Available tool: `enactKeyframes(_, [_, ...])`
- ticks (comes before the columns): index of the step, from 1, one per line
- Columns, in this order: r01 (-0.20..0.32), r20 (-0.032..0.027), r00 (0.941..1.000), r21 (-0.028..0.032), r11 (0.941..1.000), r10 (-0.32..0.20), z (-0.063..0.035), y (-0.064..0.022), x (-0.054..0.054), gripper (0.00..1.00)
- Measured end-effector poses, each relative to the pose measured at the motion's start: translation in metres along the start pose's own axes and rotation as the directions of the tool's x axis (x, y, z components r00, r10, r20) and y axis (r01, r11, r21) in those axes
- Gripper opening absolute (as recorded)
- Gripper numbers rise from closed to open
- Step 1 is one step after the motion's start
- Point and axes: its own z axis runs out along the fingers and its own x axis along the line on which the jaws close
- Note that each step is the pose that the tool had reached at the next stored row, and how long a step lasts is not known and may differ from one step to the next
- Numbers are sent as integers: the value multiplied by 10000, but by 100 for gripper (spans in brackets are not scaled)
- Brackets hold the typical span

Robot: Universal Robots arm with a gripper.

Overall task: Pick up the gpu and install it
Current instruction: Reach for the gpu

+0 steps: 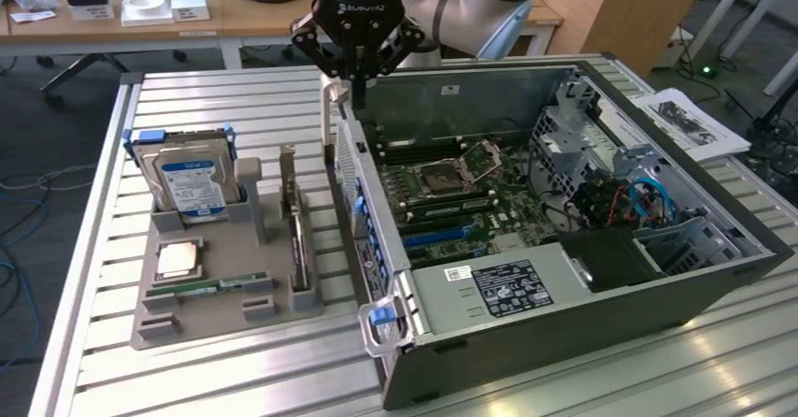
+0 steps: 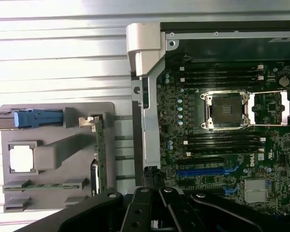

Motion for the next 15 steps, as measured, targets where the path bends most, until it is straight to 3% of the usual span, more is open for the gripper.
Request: enactKeyframes(15, [1,0,10000,0,10000,-1,-7,-11,263,11])
